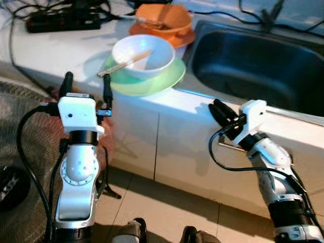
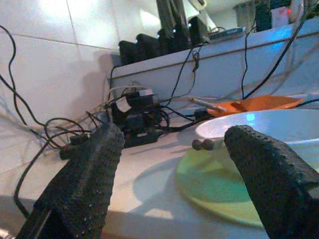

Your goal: Kitchen organization

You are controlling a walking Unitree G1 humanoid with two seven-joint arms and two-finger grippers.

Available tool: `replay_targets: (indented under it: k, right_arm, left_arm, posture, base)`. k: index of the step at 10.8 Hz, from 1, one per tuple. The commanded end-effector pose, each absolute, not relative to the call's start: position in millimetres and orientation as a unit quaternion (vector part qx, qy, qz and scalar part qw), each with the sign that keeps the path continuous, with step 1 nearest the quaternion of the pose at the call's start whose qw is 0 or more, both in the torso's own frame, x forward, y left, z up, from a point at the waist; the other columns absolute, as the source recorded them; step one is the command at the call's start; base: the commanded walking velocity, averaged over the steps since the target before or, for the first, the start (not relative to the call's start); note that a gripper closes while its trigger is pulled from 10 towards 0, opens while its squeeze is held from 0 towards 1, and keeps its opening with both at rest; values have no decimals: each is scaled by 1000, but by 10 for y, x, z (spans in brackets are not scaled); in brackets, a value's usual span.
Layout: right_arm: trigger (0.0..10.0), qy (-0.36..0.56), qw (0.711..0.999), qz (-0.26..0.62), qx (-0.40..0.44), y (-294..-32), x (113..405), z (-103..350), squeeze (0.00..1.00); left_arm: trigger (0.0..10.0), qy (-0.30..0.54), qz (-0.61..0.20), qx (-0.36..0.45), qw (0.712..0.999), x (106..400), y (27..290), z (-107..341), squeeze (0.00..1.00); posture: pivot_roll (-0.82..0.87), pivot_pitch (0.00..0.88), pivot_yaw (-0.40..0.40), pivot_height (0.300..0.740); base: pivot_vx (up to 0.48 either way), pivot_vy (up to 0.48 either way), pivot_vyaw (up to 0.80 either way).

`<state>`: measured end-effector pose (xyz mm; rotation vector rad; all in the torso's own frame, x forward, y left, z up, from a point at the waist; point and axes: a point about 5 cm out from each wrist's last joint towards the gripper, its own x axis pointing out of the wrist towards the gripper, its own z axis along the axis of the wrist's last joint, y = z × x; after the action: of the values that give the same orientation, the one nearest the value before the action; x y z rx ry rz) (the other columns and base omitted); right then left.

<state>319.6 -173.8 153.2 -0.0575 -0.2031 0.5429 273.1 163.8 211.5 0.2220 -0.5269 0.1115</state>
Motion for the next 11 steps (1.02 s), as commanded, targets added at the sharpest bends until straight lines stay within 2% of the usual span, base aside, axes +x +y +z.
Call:
replay_targets:
  k: [1,3,11]
  right_arm:
    - [10000,-118,966,230,-18,-1859,3245,1640,0]
    - [10000,-186,962,201,-13,-1905,3253,1877,0]
    - [10000,-194,957,215,-18,-1865,3244,1936,0]
  left_arm:
    - [10000,-252,54,110,960,2737,1640,2091,0]
    - [10000,-253,52,110,960,2730,1631,2082,0]
    - [10000,-254,51,110,960,2732,1618,2079,0]
  posture:
    - [90,180,-12,740]
    - [90,180,-12,740]
    - [88,175,-14,740]
  base:
    - [266,0,-413]
    - [264,0,-231]
    - [65,0,0]
